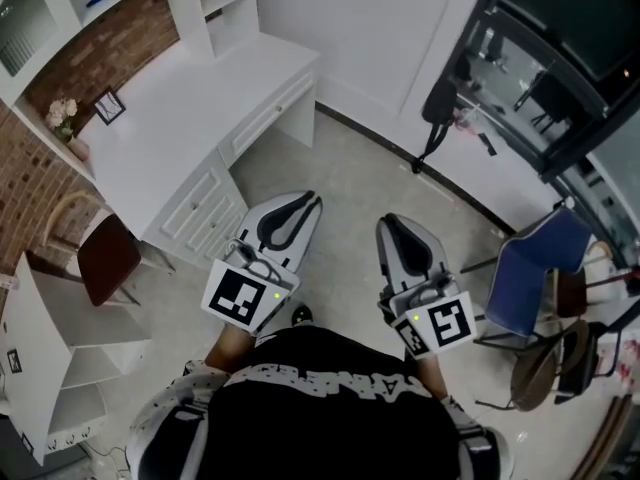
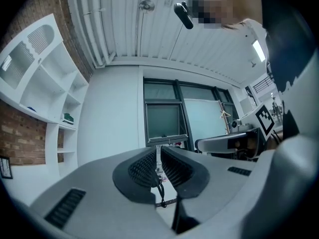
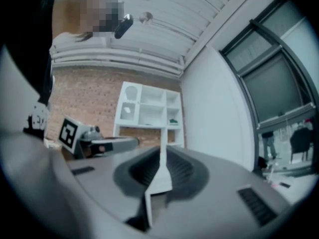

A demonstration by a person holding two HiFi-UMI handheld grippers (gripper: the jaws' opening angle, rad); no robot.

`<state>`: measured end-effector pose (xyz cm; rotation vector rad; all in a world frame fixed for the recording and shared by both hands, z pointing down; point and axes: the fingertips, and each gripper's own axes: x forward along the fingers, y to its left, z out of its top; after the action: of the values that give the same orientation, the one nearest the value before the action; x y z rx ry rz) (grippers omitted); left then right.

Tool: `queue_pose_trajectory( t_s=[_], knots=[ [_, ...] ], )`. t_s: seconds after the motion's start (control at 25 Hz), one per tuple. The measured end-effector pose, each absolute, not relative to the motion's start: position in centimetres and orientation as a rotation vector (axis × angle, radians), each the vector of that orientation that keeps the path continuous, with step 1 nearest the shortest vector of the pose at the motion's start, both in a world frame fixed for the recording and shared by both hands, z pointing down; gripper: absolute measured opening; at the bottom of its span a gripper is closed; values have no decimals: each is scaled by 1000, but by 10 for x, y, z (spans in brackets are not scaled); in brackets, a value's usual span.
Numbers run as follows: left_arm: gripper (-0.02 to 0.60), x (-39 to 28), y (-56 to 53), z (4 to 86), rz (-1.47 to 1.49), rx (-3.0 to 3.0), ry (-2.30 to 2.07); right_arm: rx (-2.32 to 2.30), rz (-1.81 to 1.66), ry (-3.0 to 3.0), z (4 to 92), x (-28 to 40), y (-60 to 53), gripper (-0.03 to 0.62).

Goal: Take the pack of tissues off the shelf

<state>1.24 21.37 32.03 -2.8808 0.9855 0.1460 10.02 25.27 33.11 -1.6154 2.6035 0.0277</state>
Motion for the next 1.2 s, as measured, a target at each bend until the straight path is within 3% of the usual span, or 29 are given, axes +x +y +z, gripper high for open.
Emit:
queue_pose_trajectory(
  t_s=[0.64, 1.2],
  knots=[
    [54, 44, 168, 330, 149, -2948, 851, -1720, 42, 2551, 334, 125, 208, 35],
    [54, 82, 106, 326, 102, -2830, 1107, -1481, 66, 2681, 325, 170, 127, 35]
  ],
)
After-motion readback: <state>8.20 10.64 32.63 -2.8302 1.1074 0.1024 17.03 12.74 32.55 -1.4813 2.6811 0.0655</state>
